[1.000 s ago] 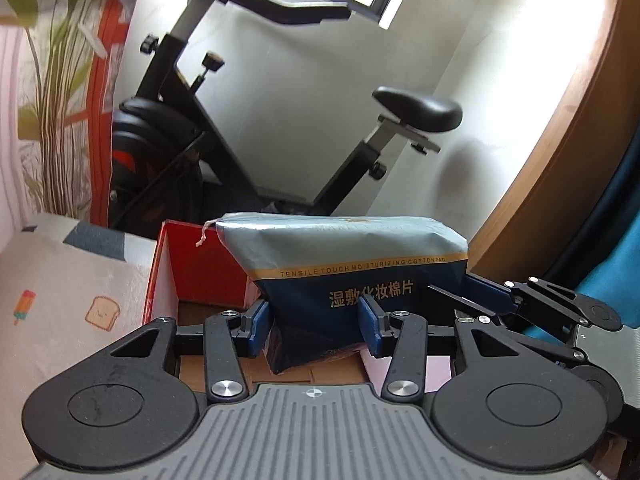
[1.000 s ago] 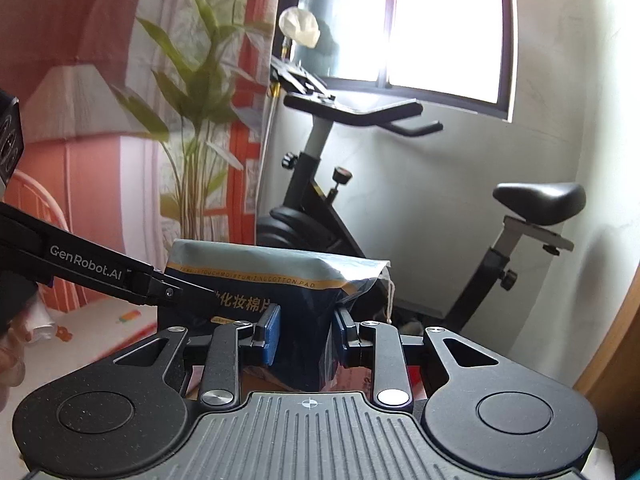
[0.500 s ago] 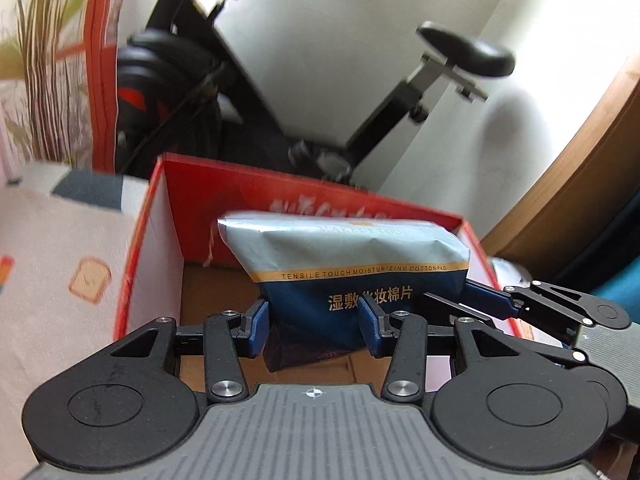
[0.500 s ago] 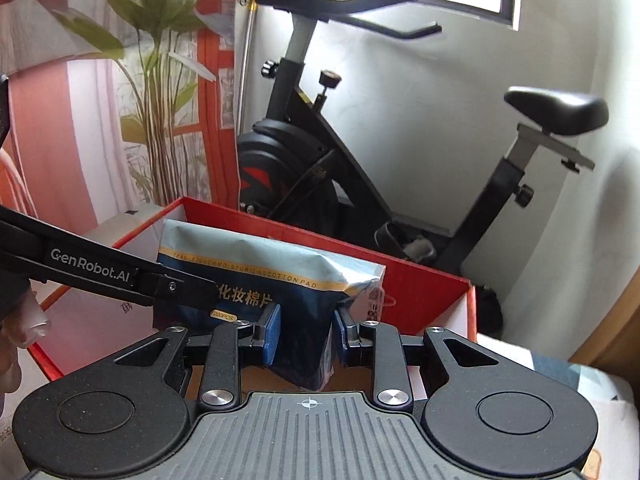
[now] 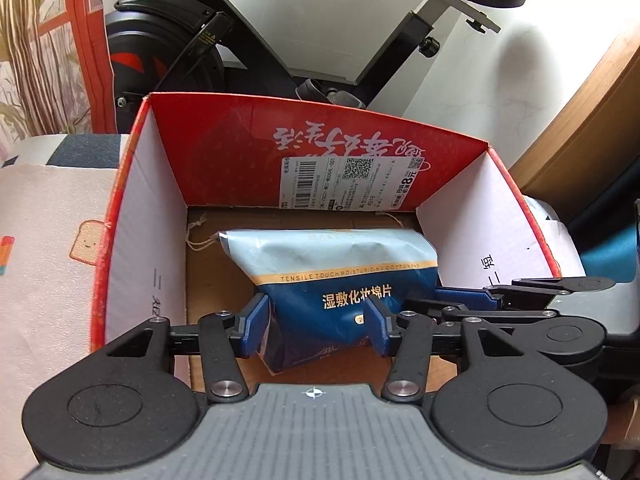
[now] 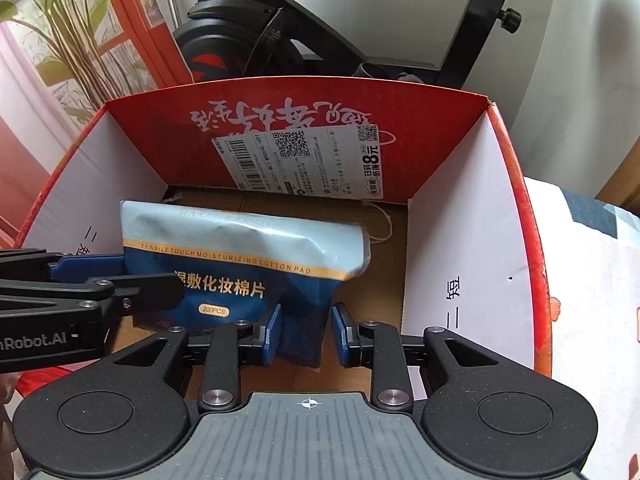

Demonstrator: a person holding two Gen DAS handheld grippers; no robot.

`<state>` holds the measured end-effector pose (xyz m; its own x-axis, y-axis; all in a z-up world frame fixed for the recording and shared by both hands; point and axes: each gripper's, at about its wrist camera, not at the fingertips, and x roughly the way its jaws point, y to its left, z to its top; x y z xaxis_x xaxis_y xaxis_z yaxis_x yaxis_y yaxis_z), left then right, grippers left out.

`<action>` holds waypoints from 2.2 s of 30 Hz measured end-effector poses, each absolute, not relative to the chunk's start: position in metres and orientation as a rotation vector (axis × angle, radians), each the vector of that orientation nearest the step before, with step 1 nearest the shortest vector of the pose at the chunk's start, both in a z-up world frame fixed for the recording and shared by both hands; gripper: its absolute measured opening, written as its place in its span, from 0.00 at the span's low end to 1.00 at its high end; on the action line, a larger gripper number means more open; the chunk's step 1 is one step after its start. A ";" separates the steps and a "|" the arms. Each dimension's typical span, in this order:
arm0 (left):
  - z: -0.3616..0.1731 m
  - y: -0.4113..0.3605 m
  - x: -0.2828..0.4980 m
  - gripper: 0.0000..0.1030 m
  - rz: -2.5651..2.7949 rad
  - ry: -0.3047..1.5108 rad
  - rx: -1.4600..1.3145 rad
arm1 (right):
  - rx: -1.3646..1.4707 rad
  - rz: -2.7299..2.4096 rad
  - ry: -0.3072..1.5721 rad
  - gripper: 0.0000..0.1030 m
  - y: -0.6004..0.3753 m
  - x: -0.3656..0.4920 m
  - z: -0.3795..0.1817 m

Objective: Organize soft objects
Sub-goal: 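Lower the bag into the red box and open the right gripper, then withdraw the right gripper from the box and move to the grey towel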

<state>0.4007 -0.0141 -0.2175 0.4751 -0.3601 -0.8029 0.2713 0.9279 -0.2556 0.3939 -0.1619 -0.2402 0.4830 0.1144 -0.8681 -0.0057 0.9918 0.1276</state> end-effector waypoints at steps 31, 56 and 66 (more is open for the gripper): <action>-0.122 0.029 0.257 1.00 -0.253 0.576 -0.037 | 0.186 0.118 0.614 1.00 -0.177 0.246 -0.147; -0.207 0.062 0.126 1.00 -0.241 0.593 -0.042 | 0.053 0.109 0.481 1.00 -0.142 0.085 -0.219; -0.246 0.058 0.113 1.00 -0.260 0.697 -0.053 | 0.048 0.099 0.563 1.00 -0.130 0.063 -0.254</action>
